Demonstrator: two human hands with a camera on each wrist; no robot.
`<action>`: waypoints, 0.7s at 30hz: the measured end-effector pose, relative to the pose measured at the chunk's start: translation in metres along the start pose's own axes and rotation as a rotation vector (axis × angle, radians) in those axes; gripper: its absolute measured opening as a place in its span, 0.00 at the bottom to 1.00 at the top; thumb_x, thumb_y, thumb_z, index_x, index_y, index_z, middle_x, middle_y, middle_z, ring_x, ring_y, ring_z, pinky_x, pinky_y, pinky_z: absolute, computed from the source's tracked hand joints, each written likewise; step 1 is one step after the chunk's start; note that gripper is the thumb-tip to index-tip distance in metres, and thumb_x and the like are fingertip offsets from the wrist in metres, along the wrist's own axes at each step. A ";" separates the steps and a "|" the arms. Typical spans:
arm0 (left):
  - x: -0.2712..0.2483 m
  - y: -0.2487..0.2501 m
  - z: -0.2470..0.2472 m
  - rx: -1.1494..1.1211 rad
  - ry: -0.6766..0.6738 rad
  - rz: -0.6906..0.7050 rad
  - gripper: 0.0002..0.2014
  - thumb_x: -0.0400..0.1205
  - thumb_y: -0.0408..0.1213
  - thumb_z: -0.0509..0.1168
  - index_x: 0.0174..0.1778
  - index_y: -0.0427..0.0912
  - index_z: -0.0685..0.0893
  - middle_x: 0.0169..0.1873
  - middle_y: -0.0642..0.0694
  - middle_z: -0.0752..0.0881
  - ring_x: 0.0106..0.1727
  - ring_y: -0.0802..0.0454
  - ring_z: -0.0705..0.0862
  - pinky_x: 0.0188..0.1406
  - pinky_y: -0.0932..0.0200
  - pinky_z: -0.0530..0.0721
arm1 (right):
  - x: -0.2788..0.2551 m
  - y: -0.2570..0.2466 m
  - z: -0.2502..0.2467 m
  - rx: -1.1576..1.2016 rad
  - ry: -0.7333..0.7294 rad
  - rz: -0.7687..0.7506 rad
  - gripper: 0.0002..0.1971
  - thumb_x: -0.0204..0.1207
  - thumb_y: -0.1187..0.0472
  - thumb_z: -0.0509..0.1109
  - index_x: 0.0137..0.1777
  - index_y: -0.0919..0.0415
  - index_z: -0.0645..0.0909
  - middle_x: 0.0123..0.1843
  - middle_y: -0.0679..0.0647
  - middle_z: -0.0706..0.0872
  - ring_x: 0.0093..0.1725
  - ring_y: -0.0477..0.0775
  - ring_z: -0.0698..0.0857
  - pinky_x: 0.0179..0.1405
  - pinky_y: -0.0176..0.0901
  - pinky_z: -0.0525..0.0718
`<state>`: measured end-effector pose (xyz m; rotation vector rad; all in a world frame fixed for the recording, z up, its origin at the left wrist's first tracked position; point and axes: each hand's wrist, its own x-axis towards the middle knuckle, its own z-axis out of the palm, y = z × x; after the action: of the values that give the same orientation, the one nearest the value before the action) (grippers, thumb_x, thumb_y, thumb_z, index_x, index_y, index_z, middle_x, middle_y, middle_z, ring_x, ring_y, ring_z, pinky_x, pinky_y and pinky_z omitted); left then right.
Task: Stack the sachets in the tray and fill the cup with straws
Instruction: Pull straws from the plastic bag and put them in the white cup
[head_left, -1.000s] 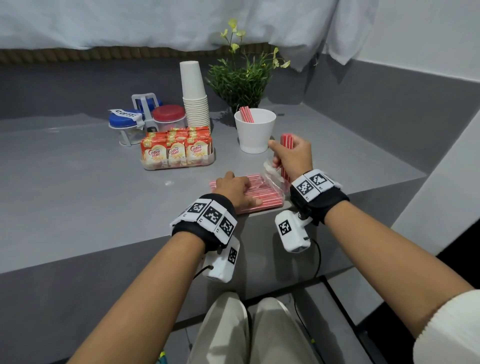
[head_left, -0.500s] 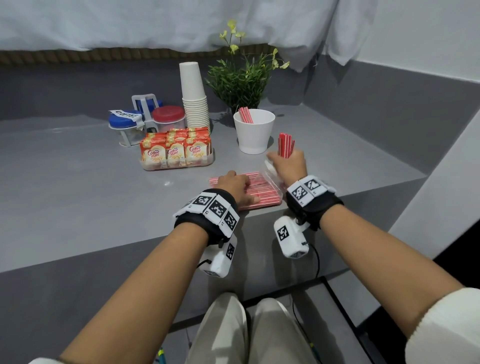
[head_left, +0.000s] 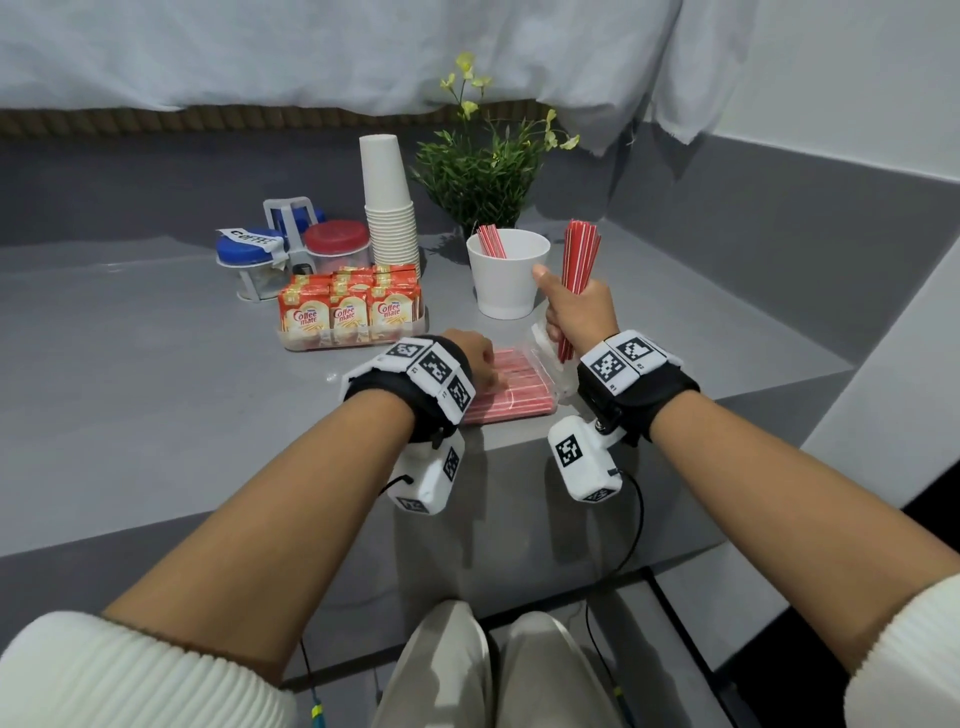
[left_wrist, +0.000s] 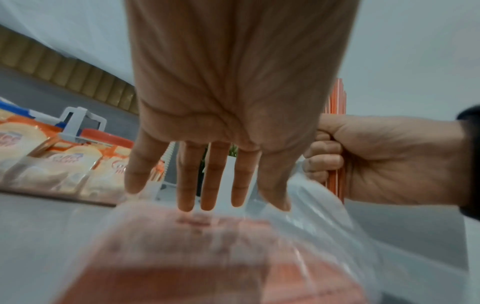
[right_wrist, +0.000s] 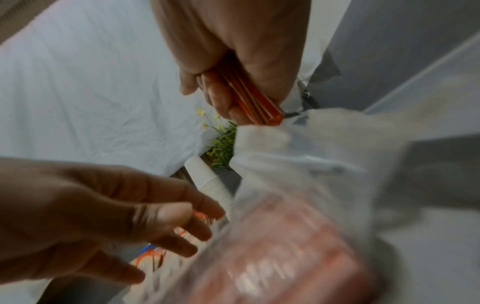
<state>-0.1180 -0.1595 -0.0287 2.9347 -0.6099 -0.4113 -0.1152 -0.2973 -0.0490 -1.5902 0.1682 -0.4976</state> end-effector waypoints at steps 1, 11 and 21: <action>0.001 -0.001 -0.009 -0.003 0.003 0.000 0.23 0.83 0.47 0.60 0.72 0.40 0.73 0.69 0.41 0.77 0.70 0.43 0.74 0.68 0.54 0.71 | 0.005 -0.005 0.002 0.026 -0.007 -0.013 0.20 0.77 0.55 0.69 0.27 0.55 0.65 0.18 0.51 0.64 0.12 0.44 0.63 0.14 0.33 0.65; 0.055 -0.023 -0.096 -0.179 0.215 -0.059 0.20 0.81 0.49 0.62 0.61 0.37 0.82 0.59 0.40 0.85 0.62 0.42 0.81 0.62 0.52 0.77 | 0.081 -0.059 0.027 0.057 -0.031 -0.140 0.23 0.75 0.52 0.70 0.26 0.54 0.61 0.17 0.51 0.65 0.12 0.45 0.65 0.14 0.34 0.66; 0.144 -0.040 -0.111 -0.571 0.278 -0.103 0.14 0.81 0.42 0.65 0.55 0.36 0.84 0.52 0.39 0.86 0.57 0.44 0.84 0.64 0.49 0.82 | 0.162 -0.040 0.068 -0.058 -0.019 -0.175 0.26 0.76 0.47 0.67 0.20 0.57 0.65 0.14 0.51 0.70 0.17 0.52 0.72 0.28 0.44 0.76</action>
<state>0.0556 -0.1744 0.0360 2.4147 -0.2492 -0.1446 0.0492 -0.2969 0.0241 -1.6745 0.0296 -0.6179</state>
